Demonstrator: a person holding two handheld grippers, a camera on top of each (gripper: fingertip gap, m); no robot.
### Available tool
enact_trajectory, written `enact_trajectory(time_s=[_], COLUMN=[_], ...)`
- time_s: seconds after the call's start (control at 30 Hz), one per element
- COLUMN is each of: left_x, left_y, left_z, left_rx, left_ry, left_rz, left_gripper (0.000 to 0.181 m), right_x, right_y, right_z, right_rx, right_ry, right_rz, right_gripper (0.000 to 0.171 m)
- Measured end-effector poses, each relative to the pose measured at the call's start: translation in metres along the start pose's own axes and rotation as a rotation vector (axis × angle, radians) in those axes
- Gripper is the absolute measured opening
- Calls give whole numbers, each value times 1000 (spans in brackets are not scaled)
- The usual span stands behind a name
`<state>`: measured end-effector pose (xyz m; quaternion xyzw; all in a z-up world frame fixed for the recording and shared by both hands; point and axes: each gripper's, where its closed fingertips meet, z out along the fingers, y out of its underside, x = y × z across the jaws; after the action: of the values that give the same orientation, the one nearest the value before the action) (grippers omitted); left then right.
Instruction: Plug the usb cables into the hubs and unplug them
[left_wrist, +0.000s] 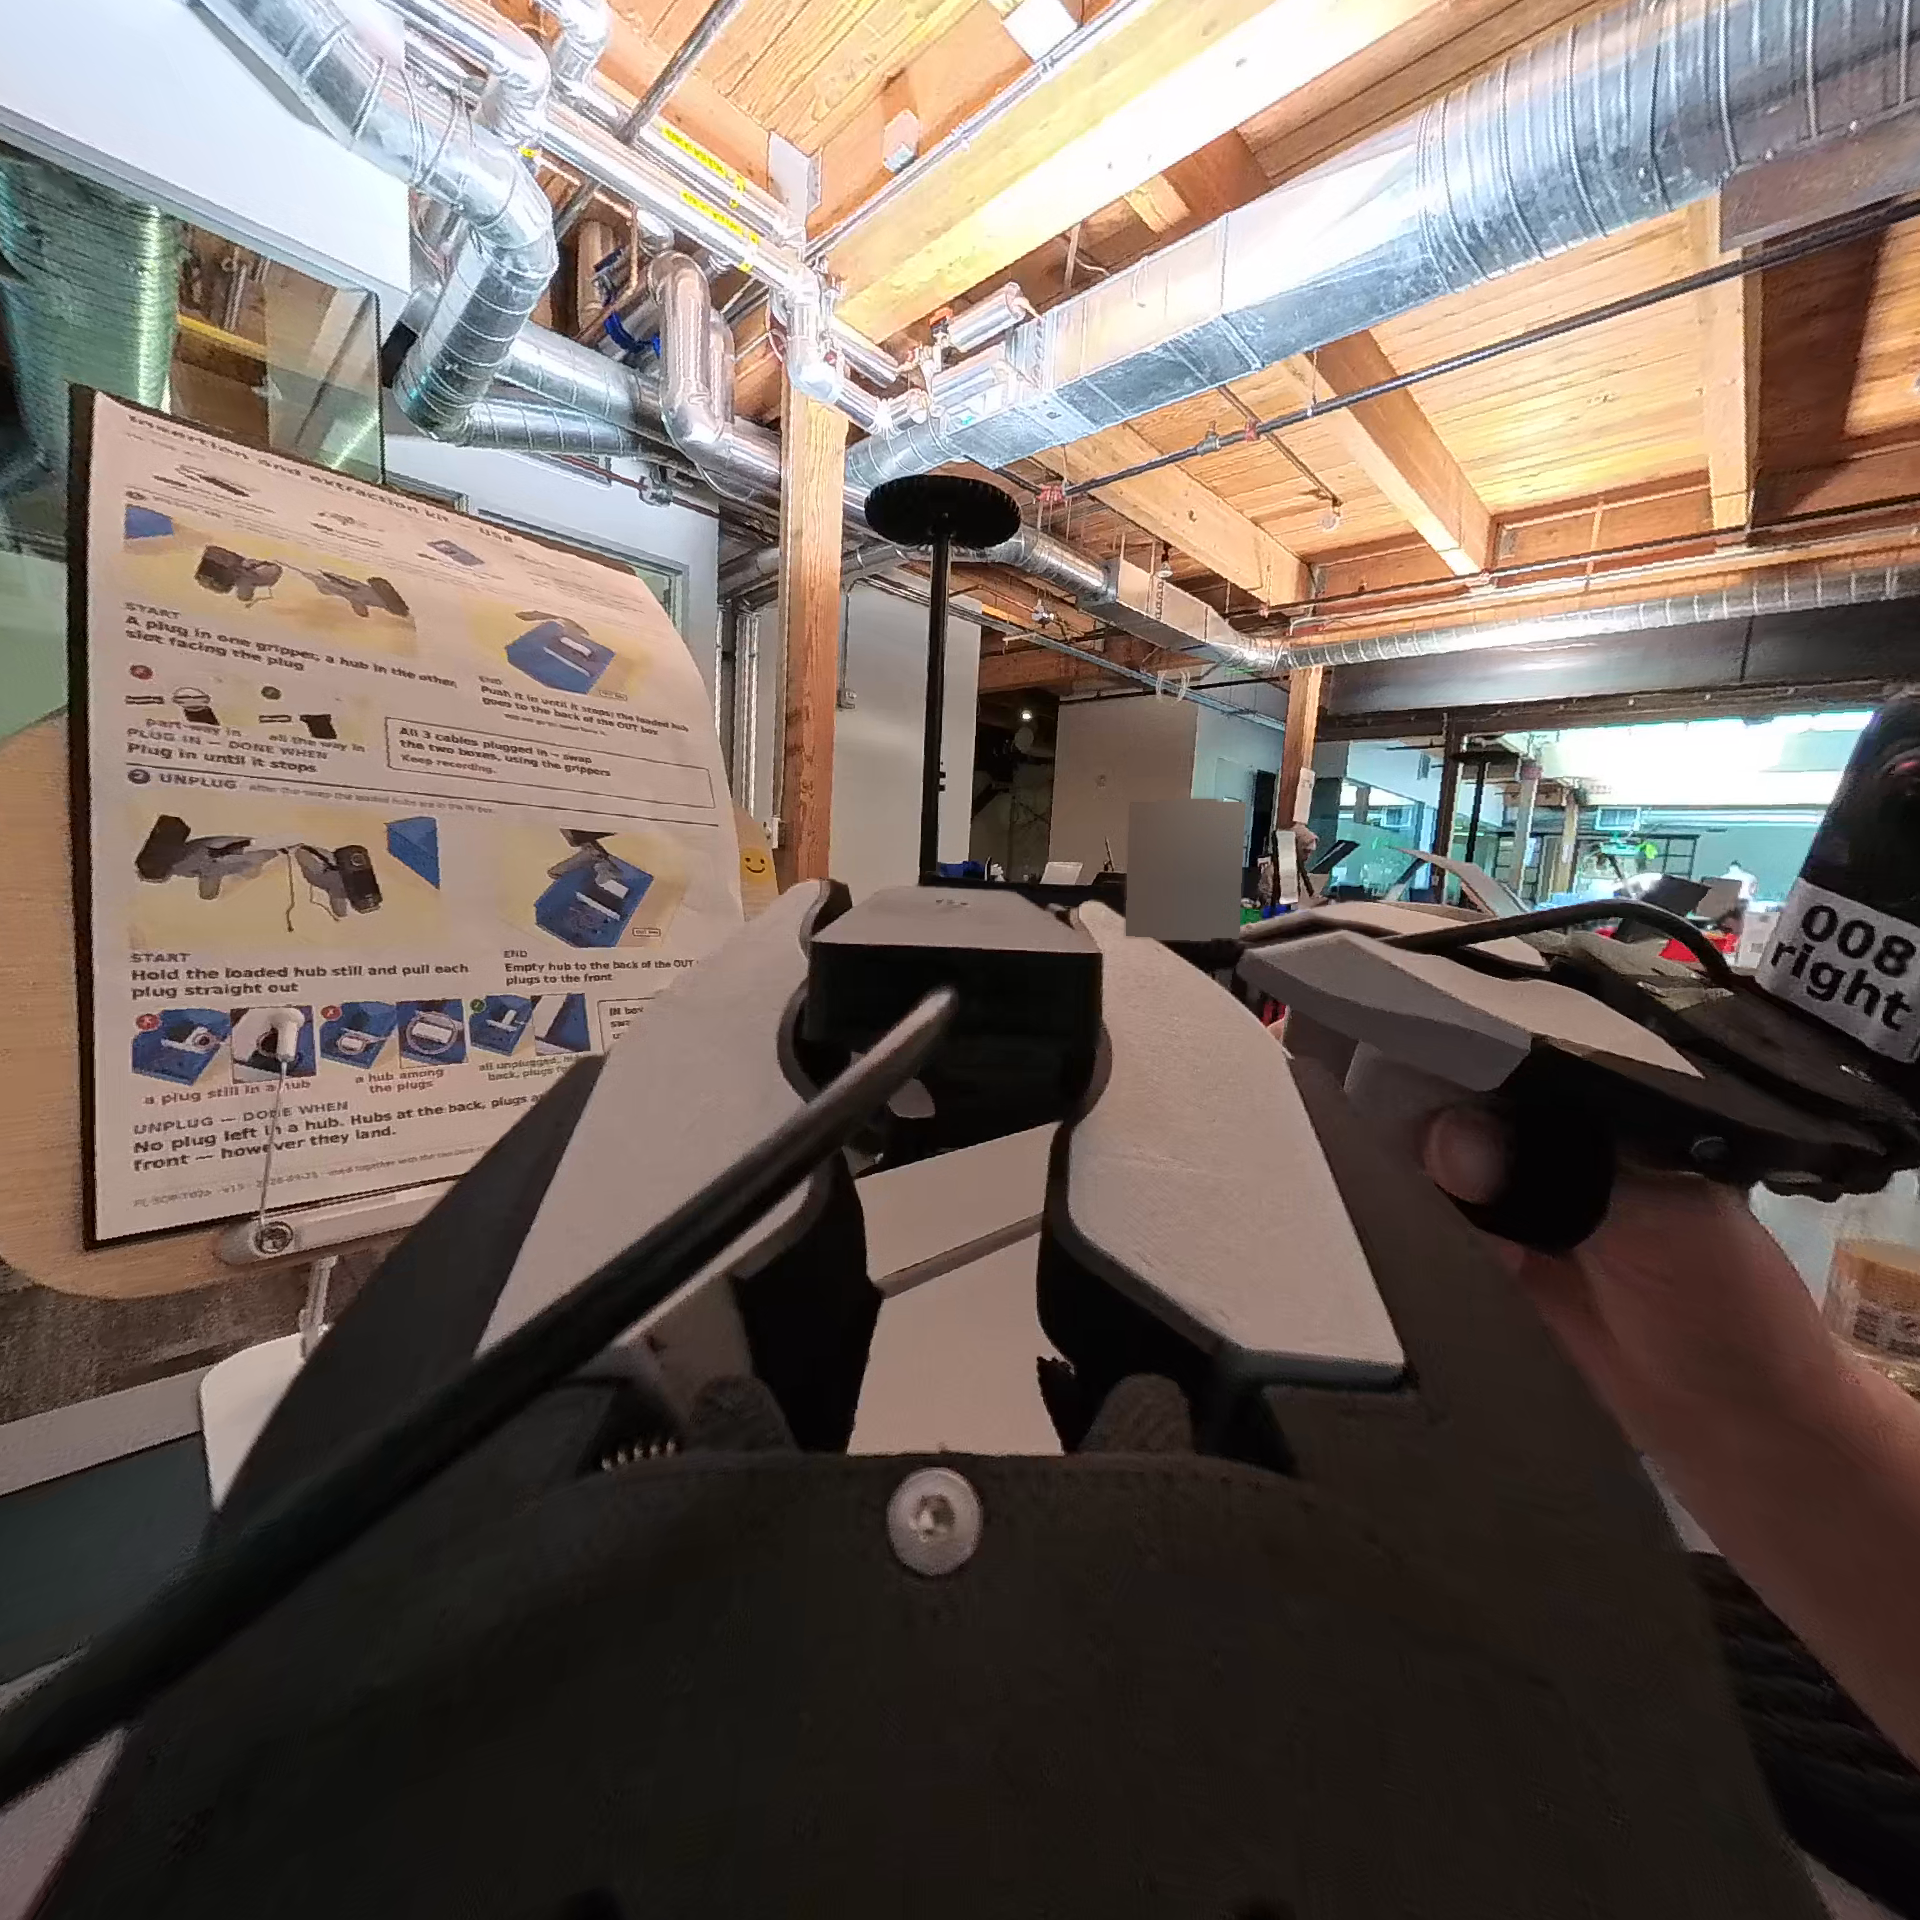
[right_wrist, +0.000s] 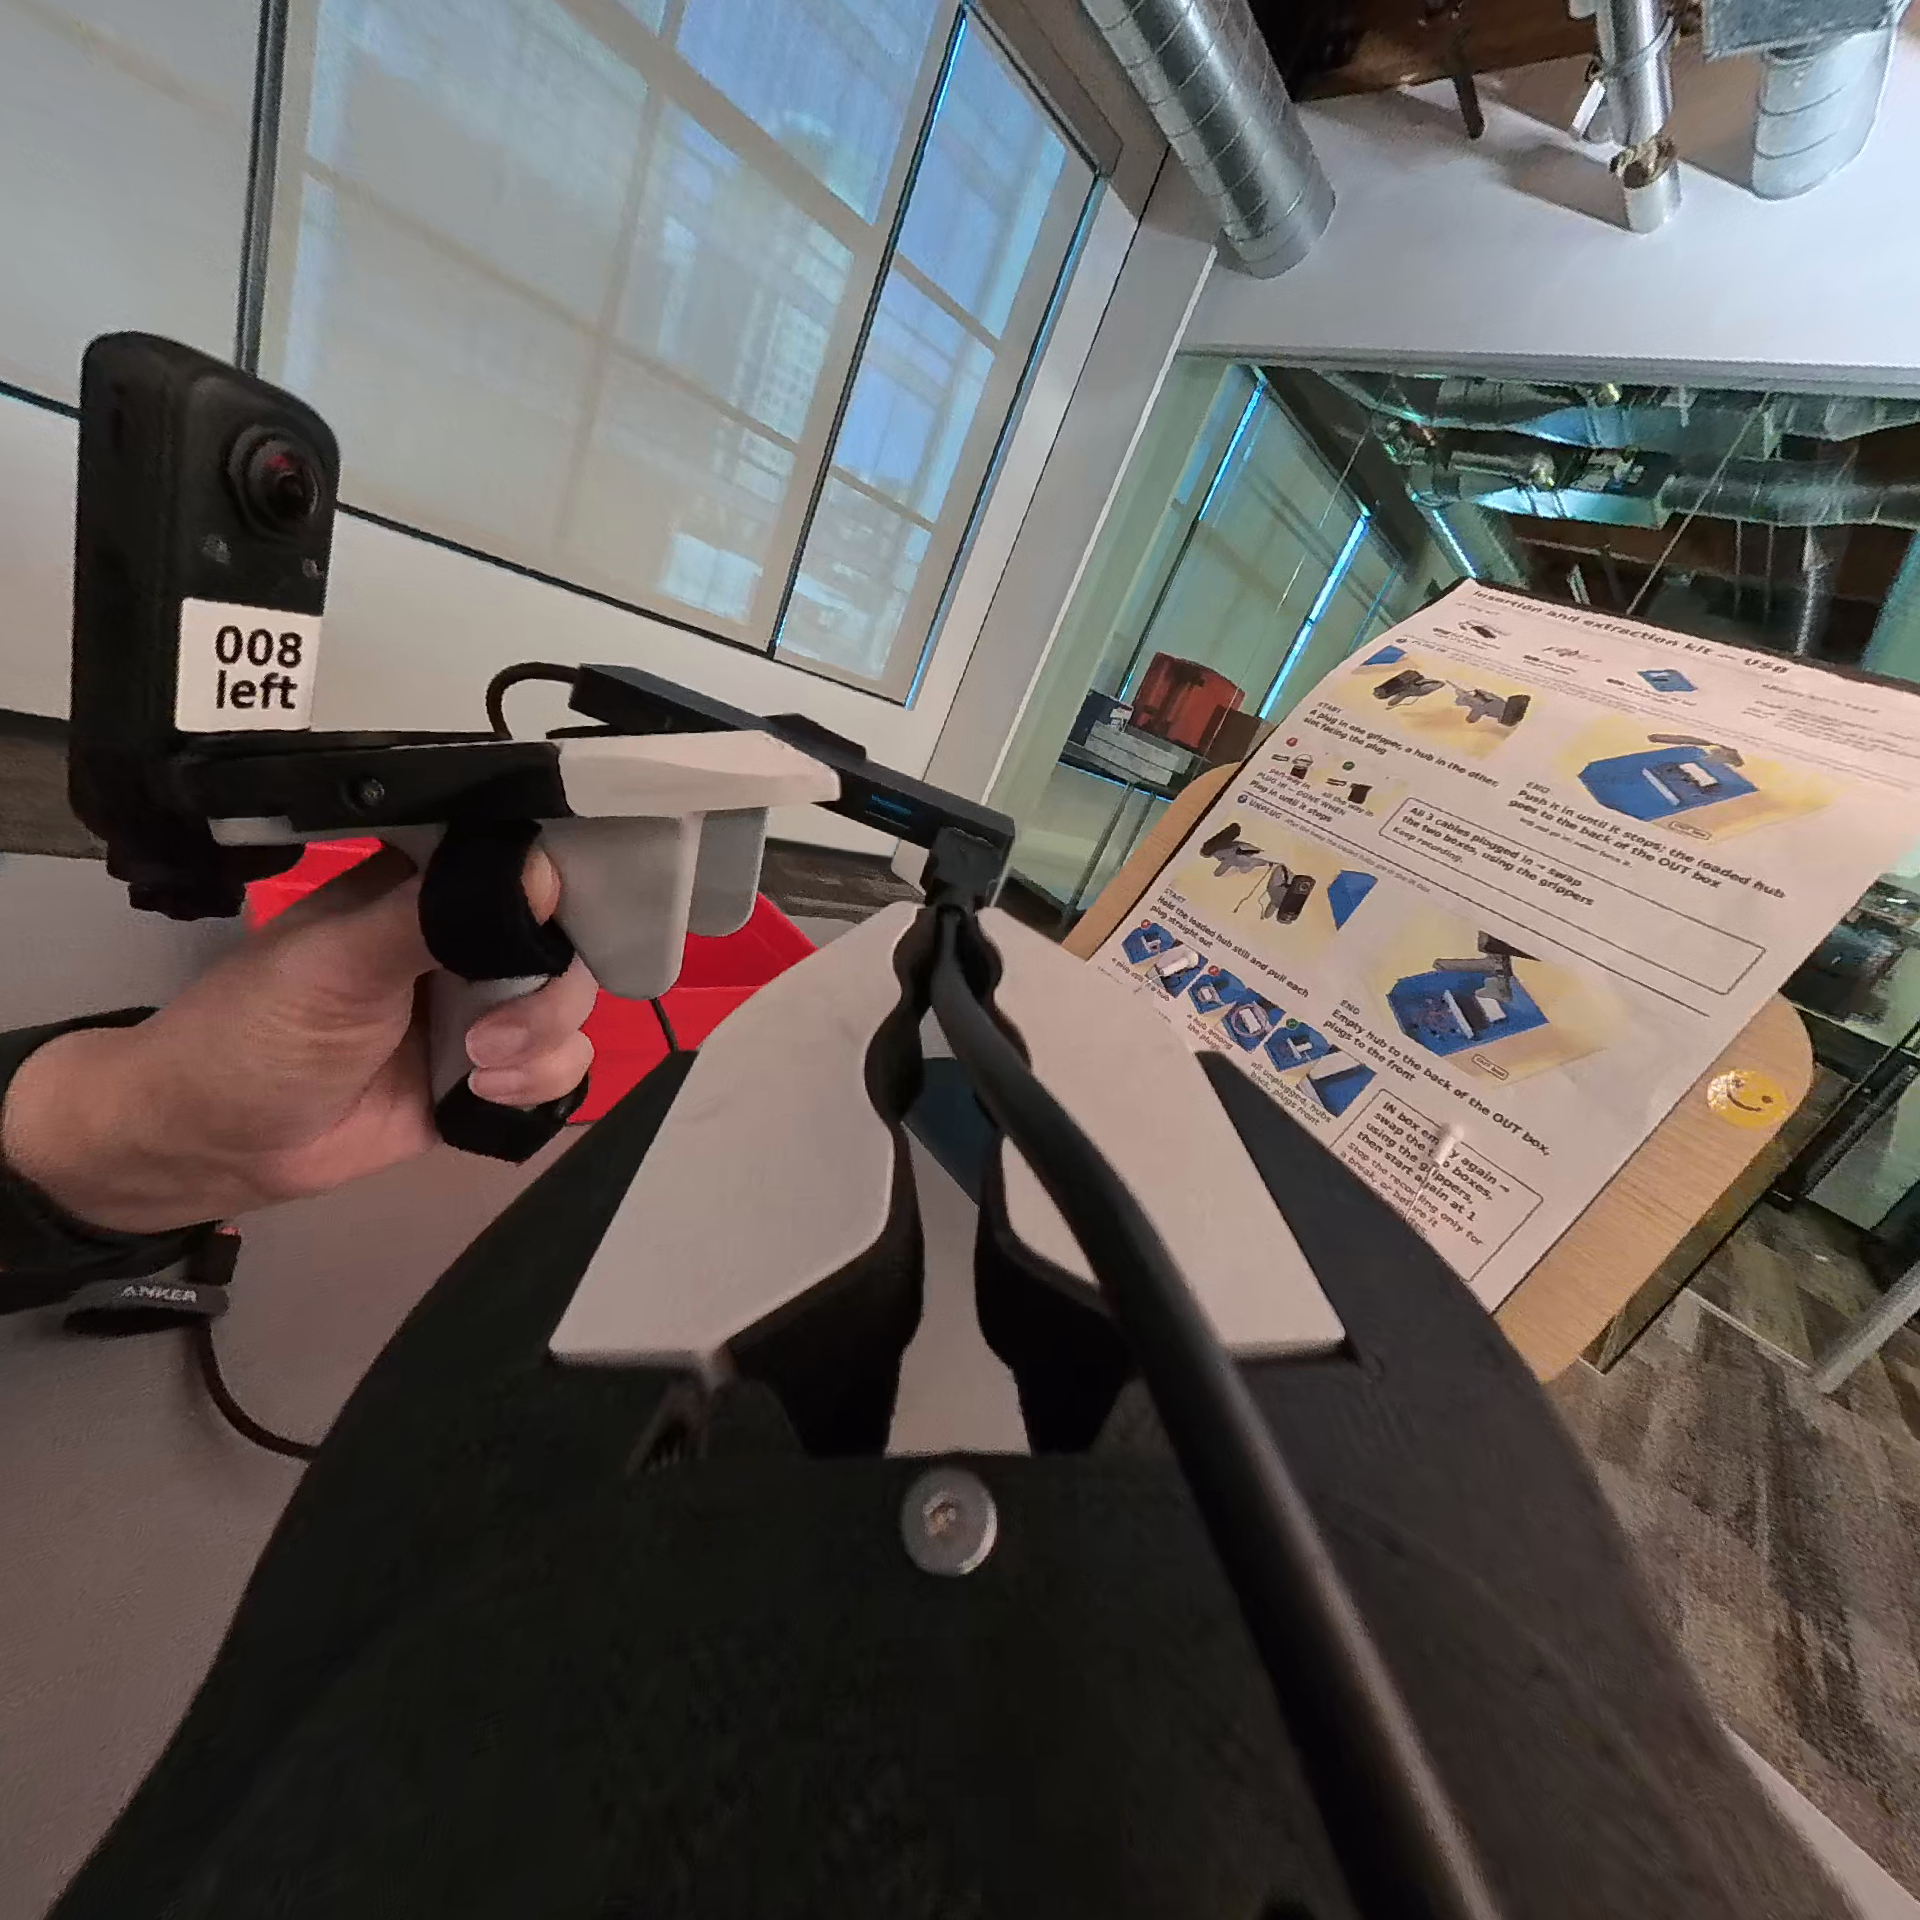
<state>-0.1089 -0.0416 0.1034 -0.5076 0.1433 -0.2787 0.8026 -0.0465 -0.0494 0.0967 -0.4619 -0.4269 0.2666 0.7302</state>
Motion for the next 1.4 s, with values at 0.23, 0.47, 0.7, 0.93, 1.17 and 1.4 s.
enact_trajectory(time_s=[0.23,0.47,0.7,0.93,1.17,1.4], left_x=[4,6,7,11,11,9], left_y=[-5,-1,-6,-9,-9,-12], left_z=[-1,0,-2,-2,-2,-3], left_rx=[16,4,25,37,49,56], left_ry=[-19,-13,-9,34,16,-54], left_rz=[86,74,73,56,70,149], left_gripper=[40,40,40,40,39,39], right_x=[2,5,3,0,-1,1], right_y=[1,-1,-2,-10,-10,-9], right_z=[0,-1,-2,-6,-7,-3], right_rx=[8,37,80,140,149,134], right_ry=[-31,-45,-99,-175,-158,-51], right_rz=[59,90,136,142,119,97], right_gripper=[5,5,5,5,5,5])
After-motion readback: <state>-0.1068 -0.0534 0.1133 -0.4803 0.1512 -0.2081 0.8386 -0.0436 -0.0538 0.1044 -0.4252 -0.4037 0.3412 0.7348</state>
